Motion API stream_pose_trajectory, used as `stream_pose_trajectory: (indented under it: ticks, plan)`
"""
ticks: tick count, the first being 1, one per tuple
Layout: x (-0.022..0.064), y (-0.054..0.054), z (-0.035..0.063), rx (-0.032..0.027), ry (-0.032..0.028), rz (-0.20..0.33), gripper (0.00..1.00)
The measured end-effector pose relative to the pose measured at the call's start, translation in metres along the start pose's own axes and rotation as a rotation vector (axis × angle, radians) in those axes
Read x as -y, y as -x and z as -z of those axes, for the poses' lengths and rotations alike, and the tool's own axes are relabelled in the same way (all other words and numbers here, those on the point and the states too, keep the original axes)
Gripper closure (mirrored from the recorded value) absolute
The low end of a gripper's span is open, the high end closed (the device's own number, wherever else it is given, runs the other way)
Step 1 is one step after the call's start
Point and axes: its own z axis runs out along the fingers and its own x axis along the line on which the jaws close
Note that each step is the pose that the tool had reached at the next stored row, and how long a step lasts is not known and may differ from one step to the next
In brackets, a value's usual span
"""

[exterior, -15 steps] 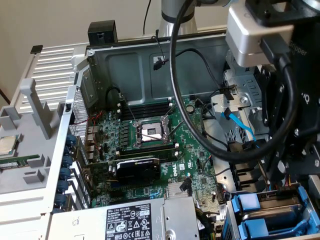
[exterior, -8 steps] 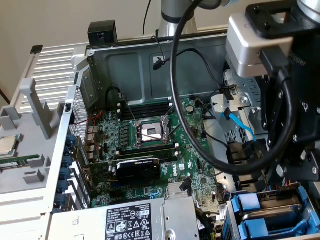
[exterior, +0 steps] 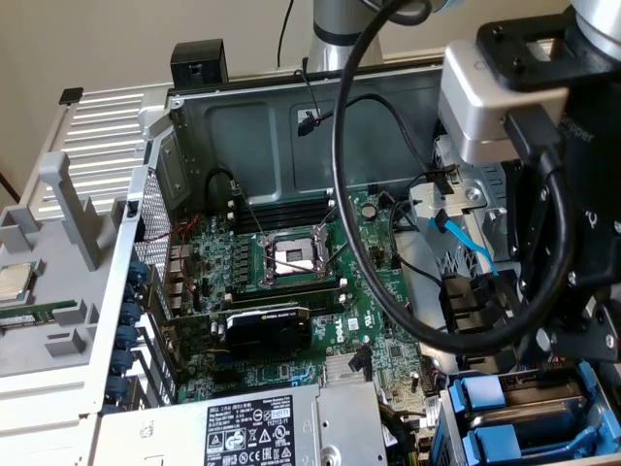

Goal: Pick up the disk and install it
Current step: 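Insert the second disk wire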

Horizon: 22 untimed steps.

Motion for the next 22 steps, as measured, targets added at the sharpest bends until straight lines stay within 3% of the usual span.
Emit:
stream_pose_trajectory:
  ticks: [3, 15, 22]
  plan:
    - [0.001, -0.0007, -0.0025, 0.0031, 0.0, 0.0, 0.84]
    - [0.0016, -0.0082, -0.0073, 0.0315, -0.0009, 0.0, 0.84]
    - [0.0044, -0.008, -0.0095, 0.0339, -0.0009, 0.001, 0.84]
